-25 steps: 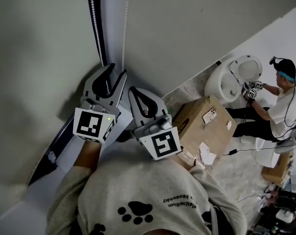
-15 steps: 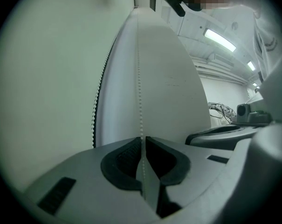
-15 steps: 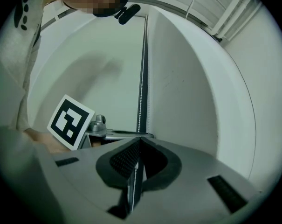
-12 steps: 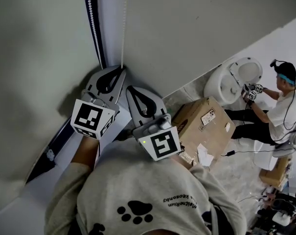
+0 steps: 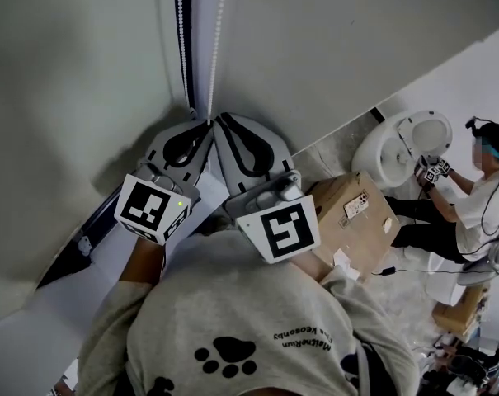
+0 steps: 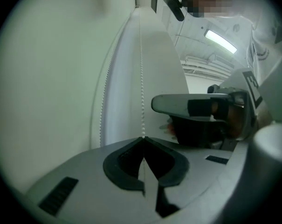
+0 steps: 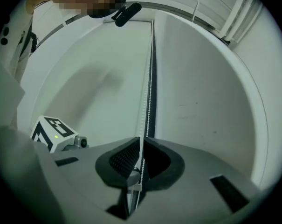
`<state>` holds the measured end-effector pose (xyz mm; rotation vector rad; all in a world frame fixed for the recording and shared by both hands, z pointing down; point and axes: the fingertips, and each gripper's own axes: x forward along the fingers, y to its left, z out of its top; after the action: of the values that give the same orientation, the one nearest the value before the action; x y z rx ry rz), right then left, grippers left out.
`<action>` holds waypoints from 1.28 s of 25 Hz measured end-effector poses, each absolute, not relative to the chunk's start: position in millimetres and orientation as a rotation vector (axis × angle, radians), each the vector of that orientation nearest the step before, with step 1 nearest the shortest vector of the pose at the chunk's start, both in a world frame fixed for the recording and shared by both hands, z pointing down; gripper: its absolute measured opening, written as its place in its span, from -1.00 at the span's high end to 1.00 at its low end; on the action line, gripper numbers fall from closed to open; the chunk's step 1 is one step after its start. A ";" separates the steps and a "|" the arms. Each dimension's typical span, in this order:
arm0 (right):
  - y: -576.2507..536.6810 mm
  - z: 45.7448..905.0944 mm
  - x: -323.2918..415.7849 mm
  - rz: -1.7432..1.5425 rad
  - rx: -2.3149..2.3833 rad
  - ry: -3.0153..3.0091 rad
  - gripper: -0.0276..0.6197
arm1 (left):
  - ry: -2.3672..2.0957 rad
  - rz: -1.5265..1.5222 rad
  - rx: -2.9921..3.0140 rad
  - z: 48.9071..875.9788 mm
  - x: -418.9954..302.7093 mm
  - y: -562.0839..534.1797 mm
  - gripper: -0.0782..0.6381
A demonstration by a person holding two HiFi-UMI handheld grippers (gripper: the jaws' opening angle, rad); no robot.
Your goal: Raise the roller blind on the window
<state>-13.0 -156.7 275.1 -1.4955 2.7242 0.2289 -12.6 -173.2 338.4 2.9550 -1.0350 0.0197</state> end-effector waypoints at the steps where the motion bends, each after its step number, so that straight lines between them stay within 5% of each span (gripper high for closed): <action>1: -158.4 272.6 -17.5 0.228 -1.469 2.750 0.85 | -1.041 0.017 2.952 338.4 -14.3 -171.1 0.75; 3: -161.4 267.2 -25.7 0.215 -1.411 2.786 0.69 | -1.050 0.013 2.949 338.1 -16.5 -167.7 0.75; 8: -163.1 251.3 -33.4 0.216 -1.359 2.801 0.68 | -1.069 -0.006 2.937 334.6 -19.5 -162.3 0.75; 16: -165.7 245.5 -39.7 0.166 -1.296 2.871 0.87 | -1.115 -0.023 2.930 332.6 -23.1 -158.0 0.75; 32: -167.5 267.7 -42.4 0.224 -1.290 2.804 0.88 | -1.248 -0.109 2.921 356.2 -29.1 -160.6 0.76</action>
<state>-42.4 -167.5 267.7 -1.2902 2.8042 0.2237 -29.1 -160.6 356.2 2.9205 -1.2482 -0.1090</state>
